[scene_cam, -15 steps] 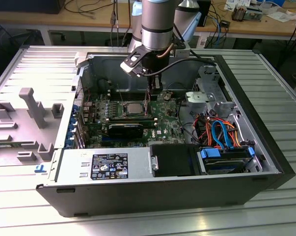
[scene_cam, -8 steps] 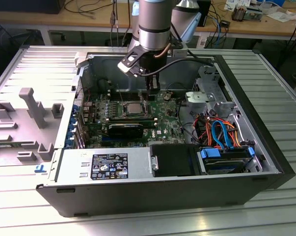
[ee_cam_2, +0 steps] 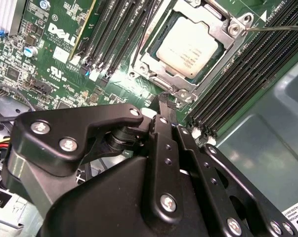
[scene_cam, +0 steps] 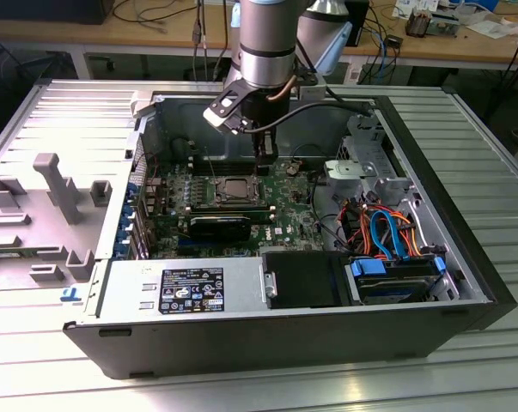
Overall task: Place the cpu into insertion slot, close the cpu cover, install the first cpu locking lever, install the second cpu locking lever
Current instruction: 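Close the cpu cover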
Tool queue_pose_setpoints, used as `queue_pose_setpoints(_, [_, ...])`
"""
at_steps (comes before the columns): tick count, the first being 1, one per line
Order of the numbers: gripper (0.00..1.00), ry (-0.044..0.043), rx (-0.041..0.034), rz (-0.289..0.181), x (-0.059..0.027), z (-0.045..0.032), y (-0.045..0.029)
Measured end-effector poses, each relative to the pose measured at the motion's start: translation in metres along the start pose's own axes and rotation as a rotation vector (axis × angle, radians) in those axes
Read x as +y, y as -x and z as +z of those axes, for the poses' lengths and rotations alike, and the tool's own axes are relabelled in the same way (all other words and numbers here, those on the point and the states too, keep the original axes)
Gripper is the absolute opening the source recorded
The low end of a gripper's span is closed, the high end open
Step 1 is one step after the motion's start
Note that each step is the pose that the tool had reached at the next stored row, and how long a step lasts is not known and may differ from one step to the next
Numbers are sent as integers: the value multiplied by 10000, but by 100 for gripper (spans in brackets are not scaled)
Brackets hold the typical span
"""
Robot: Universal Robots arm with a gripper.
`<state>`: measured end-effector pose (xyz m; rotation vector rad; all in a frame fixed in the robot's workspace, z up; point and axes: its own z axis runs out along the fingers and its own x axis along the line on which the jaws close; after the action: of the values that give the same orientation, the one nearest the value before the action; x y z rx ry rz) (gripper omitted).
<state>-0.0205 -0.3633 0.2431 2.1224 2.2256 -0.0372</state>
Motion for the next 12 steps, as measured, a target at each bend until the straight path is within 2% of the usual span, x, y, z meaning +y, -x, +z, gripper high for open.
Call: queue_pose_setpoints(12, [11, 0, 0, 1, -104, 0, -2])
